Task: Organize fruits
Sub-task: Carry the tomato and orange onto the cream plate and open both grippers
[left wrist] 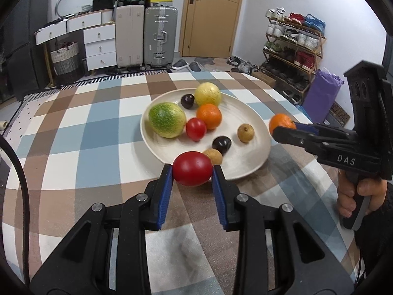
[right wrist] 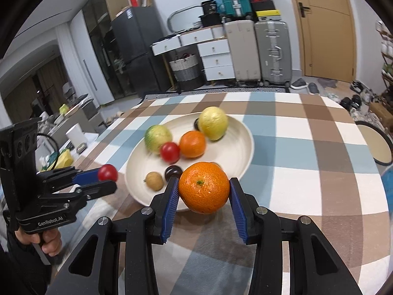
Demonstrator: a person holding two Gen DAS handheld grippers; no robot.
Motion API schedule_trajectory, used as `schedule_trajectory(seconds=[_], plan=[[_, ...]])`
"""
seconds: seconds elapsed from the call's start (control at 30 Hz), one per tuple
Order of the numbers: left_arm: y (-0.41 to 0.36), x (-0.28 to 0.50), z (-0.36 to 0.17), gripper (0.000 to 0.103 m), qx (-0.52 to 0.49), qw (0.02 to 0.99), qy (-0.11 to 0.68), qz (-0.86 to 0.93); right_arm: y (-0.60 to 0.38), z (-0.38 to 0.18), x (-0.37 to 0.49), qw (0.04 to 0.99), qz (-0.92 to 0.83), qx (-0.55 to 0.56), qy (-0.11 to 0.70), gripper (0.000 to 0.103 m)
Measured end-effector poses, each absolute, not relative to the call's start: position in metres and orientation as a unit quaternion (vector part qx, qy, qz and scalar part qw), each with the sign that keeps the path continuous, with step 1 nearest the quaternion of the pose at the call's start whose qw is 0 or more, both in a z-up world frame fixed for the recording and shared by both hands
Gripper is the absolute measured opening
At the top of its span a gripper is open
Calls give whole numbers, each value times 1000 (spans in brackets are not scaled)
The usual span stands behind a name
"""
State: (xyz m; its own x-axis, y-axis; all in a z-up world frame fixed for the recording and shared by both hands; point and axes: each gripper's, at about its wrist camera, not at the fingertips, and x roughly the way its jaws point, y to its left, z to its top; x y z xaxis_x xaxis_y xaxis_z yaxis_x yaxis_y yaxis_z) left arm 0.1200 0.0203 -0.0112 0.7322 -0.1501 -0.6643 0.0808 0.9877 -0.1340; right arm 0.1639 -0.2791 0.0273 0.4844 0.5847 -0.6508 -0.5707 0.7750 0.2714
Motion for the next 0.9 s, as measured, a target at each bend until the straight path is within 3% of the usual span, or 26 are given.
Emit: schedule_trajectory(seconds=[0.9], plan=[[12, 155, -21, 29, -49, 937, 343, -37, -235, 15, 161, 850, 357, -33, 386, 42]])
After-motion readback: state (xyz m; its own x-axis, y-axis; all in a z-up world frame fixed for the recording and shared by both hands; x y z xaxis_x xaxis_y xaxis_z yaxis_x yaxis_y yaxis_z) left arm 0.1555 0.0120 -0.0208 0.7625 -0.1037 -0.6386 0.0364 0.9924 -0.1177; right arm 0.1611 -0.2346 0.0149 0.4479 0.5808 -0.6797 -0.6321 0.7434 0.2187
